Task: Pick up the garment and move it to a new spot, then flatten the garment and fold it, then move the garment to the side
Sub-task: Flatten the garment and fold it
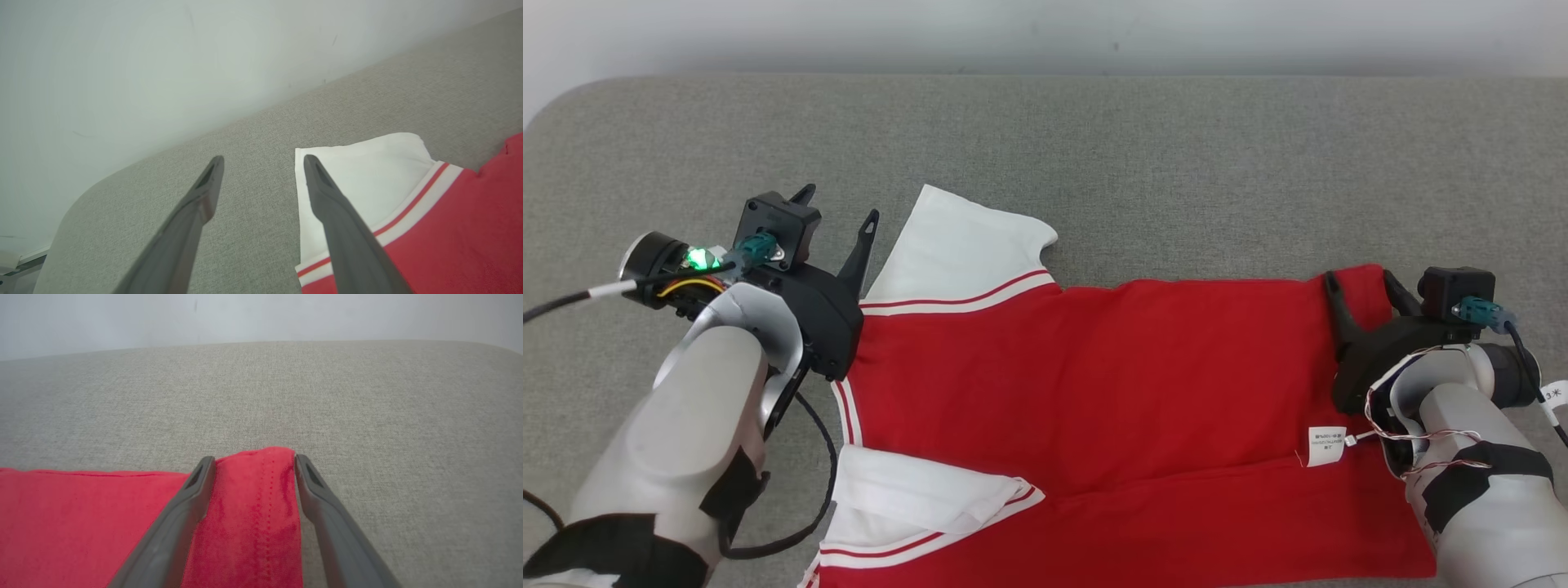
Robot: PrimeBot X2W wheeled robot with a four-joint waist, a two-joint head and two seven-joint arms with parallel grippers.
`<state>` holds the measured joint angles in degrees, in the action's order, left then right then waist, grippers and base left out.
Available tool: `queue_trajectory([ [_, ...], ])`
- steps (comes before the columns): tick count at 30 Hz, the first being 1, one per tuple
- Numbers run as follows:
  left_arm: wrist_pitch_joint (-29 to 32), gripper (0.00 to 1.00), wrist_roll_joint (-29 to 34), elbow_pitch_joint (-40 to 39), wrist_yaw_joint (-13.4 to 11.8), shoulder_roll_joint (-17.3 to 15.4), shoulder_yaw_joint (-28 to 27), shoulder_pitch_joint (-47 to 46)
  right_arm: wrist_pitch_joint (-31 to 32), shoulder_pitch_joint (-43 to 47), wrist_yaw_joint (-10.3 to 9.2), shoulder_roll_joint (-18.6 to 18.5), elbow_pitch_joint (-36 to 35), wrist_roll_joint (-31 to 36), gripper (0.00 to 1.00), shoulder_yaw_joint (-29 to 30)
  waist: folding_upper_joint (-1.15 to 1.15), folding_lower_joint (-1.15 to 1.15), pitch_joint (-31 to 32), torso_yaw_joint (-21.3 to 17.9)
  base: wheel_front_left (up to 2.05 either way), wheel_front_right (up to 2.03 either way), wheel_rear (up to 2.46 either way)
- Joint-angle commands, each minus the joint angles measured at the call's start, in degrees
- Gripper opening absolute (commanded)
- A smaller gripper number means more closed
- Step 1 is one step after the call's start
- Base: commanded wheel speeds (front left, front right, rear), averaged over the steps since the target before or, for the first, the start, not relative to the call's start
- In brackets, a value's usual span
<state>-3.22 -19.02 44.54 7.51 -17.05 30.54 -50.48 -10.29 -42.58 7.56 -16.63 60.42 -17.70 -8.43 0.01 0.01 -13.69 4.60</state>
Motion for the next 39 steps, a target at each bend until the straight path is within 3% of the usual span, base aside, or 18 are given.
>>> queue_trajectory([
  [1,0.2,1.00,-1.0,-0.1,-0.1,-0.4,0.5,-0.5,0.0,-0.5,-0.12,-0.2,0.5,-0.4,0.95,-0.2,-0.01,-0.01,0.0,0.0,0.00,0.00,0.00],
  [6,2.0,1.00,-5.3,-1.1,-0.1,-2.2,5.4,-1.7,-0.7,-1.7,-0.12,-0.7,3.4,-1.7,0.76,-1.8,-0.01,-0.01,-0.4,0.0,0.00,0.00,0.00],
  [9,3.2,1.00,-8.7,-2.3,-0.1,-3.5,8.3,-2.5,-0.9,-2.7,-0.12,-0.9,4.8,-2.2,0.75,-2.6,-0.01,-0.01,-0.8,-0.1,0.00,0.00,0.00],
  [11,3.9,1.00,-10.6,-3.4,-0.1,-4.7,10.5,-3.5,-1.1,-3.3,-0.12,-1.0,5.8,-2.5,0.68,-2.9,-0.01,-0.01,-1.2,-0.2,0.00,0.00,0.00],
  [13,4.6,1.00,-12.7,-4.5,-0.1,-5.8,12.3,-4.3,-1.6,-4.0,-0.12,-1.1,6.4,-3.1,0.68,-2.8,-0.01,-0.01,-1.5,-0.2,0.00,0.00,0.00],
  [15,5.1,1.00,-15.4,-5.7,-0.1,-6.8,14.1,-4.9,-2.2,-4.4,-0.12,-1.0,6.9,-3.5,0.77,-3.0,-0.01,-0.01,-1.7,-0.3,0.00,0.00,0.00],
  [19,4.7,1.00,-18.1,-6.8,-0.1,-8.6,16.7,-6.5,-2.8,-4.7,-0.12,-0.4,8.0,-5.0,0.73,-3.1,-0.01,-0.01,-1.7,-0.5,0.00,0.00,0.00],
  [22,4.2,1.00,-19.2,-6.6,-0.1,-9.1,18.4,-6.9,-3.3,-4.5,-0.12,-0.2,8.2,-5.7,0.47,-3.8,-0.01,-0.01,-1.8,-0.8,0.00,0.00,0.00],
  [24,4.4,1.00,-20.3,-6.4,-0.1,-9.5,19.3,-7.3,-3.4,-4.7,-0.12,-0.2,8.1,-6.0,0.25,-4.4,-0.01,-0.01,-2.1,-1.0,0.00,0.00,0.00],
  [25,4.4,1.00,-20.7,-6.3,-0.1,-9.7,19.8,-7.6,-3.6,-4.9,-0.12,-0.3,8.0,-6.2,0.00,-4.6,-0.01,-0.01,-2.3,-1.1,0.00,0.00,0.00],
  [39,12.2,1.00,-32.7,-9.4,-0.1,-13.7,28.5,-13.7,-4.8,-8.9,-0.12,0.0,4.0,-8.2,0.00,-8.6,-0.01,-0.01,-7.3,-3.6,0.00,0.00,0.00],
])
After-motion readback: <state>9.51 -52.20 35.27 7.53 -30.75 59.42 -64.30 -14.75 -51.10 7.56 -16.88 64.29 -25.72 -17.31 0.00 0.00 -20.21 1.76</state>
